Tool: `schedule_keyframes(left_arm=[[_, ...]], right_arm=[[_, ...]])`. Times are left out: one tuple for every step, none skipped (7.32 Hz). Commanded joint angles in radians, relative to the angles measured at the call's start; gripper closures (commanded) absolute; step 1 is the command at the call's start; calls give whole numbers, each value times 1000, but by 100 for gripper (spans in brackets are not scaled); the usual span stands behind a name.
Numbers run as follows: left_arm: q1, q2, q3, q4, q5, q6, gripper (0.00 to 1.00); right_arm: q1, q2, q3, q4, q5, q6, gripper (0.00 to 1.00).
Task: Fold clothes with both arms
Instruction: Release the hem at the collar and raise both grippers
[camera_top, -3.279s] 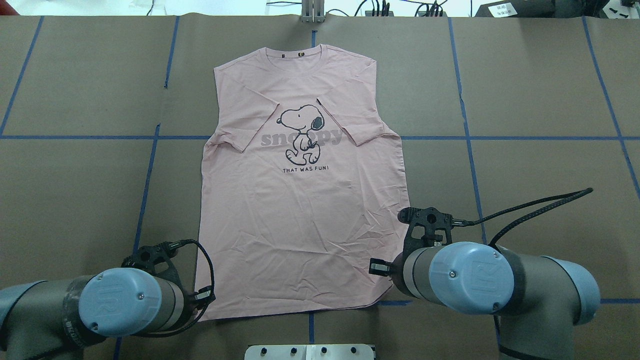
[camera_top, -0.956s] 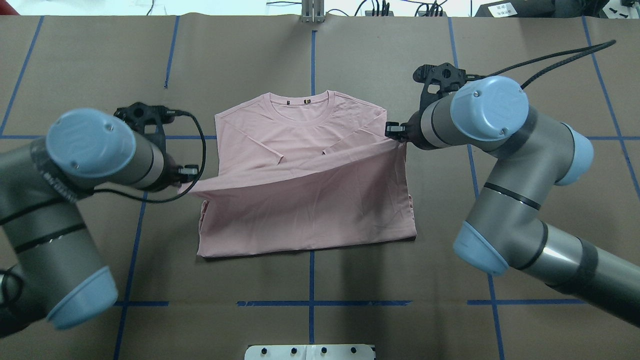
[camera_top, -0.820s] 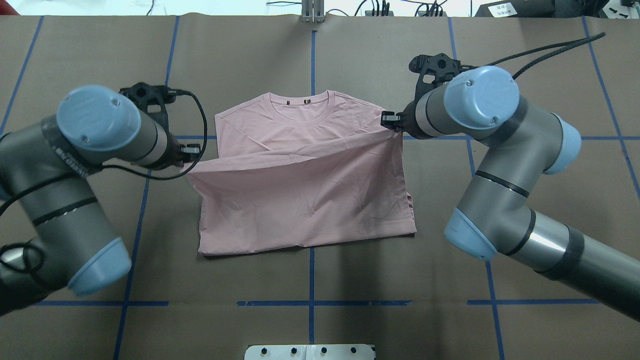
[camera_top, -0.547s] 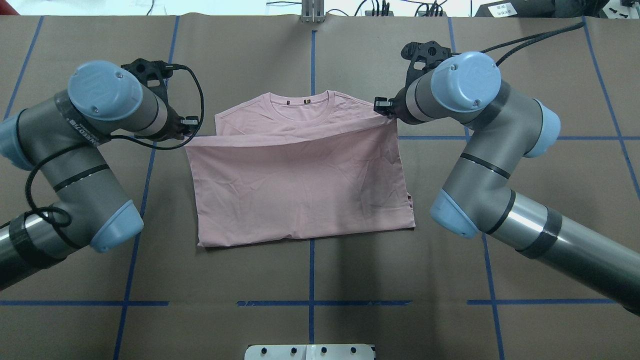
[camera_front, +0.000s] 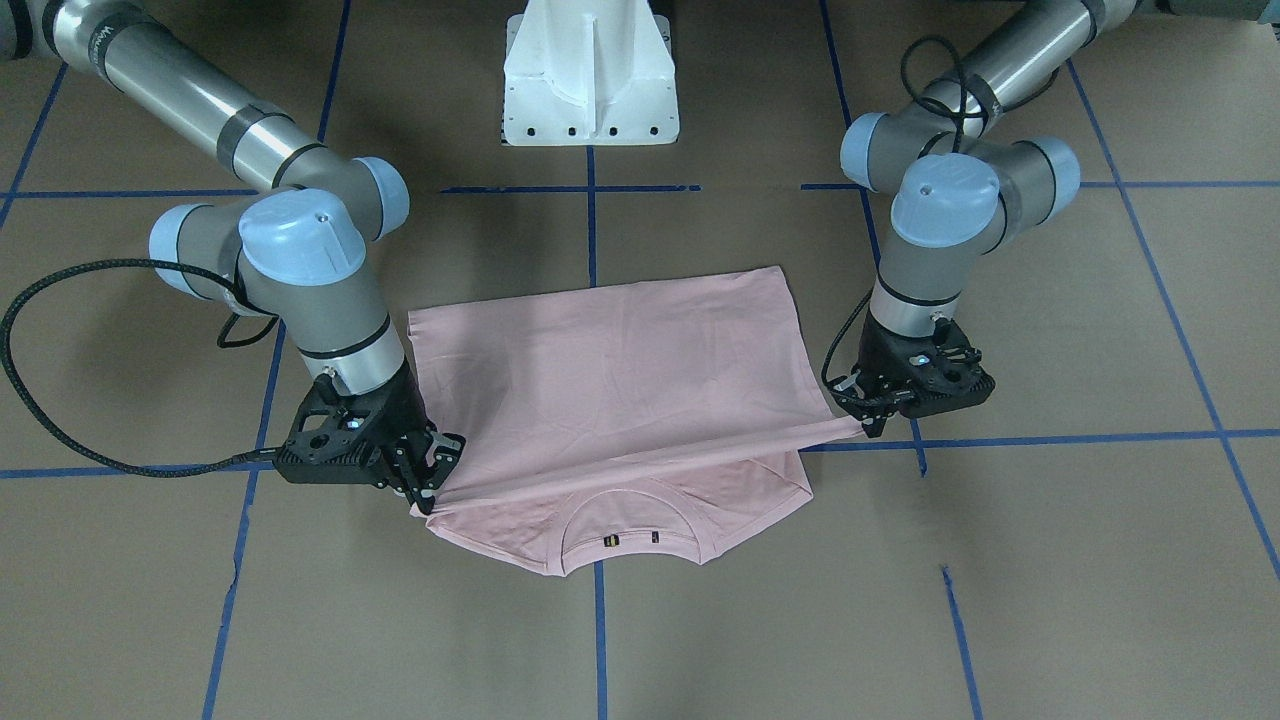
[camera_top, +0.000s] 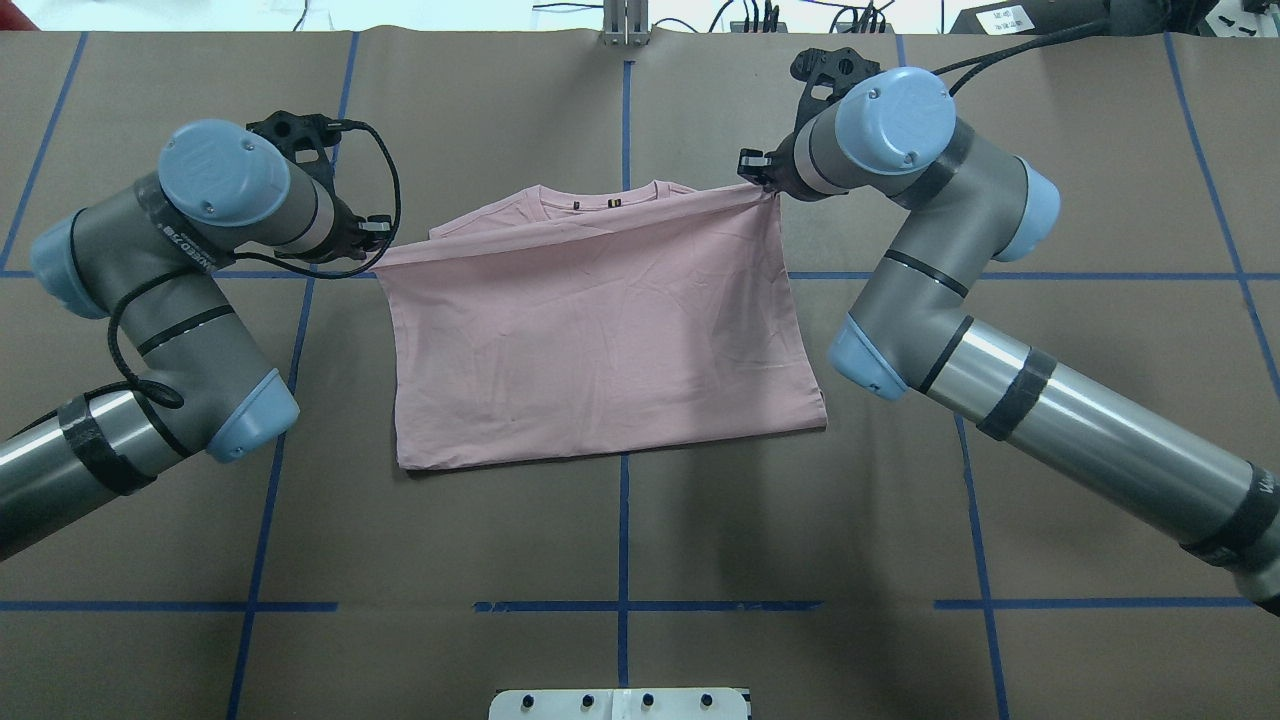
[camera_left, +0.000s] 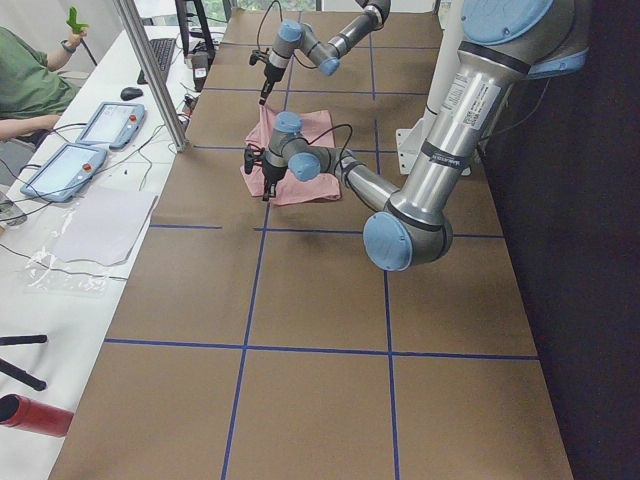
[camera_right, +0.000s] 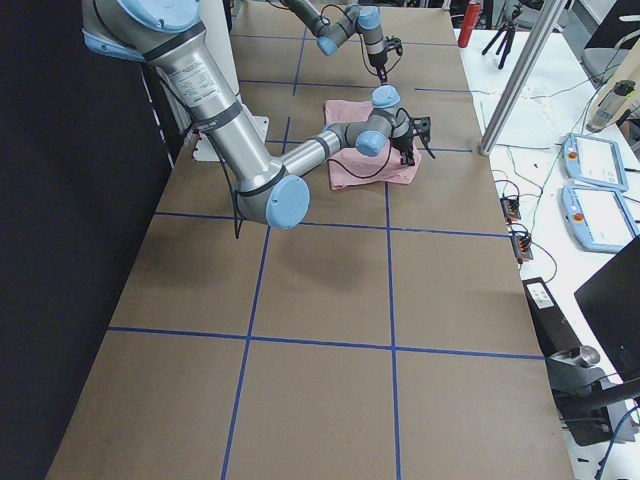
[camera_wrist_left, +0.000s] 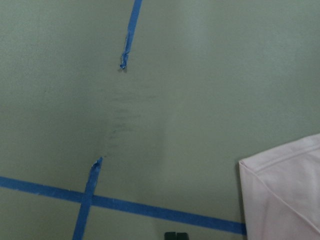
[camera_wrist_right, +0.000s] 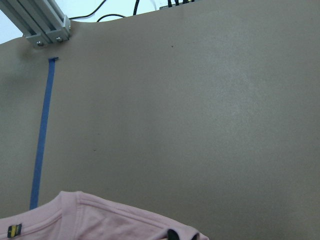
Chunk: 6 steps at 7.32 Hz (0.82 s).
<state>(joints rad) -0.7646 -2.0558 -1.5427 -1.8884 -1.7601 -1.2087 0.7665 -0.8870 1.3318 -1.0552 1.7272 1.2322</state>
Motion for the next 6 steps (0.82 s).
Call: schedule_keyframes(left_arm=[[-5, -32, 26, -3, 1, -2, 100], [-7, -50, 35, 3, 2, 0, 100], [-7, -56, 35, 2, -1, -2, 100], [-7, -59, 33, 0, -2, -6, 100], [-7, -64, 33, 2, -1, -11, 100], [-7, -64, 33, 0, -1, -12, 21]], right_arm=[[5, 39, -45, 7, 0, 0, 100], [4, 43, -46, 9, 0, 1, 100], [1, 45, -43, 9, 0, 1, 100], [-1, 43, -42, 9, 2, 1, 100], [0, 42, -43, 11, 9, 0, 100], [0, 39, -45, 15, 14, -3, 2]])
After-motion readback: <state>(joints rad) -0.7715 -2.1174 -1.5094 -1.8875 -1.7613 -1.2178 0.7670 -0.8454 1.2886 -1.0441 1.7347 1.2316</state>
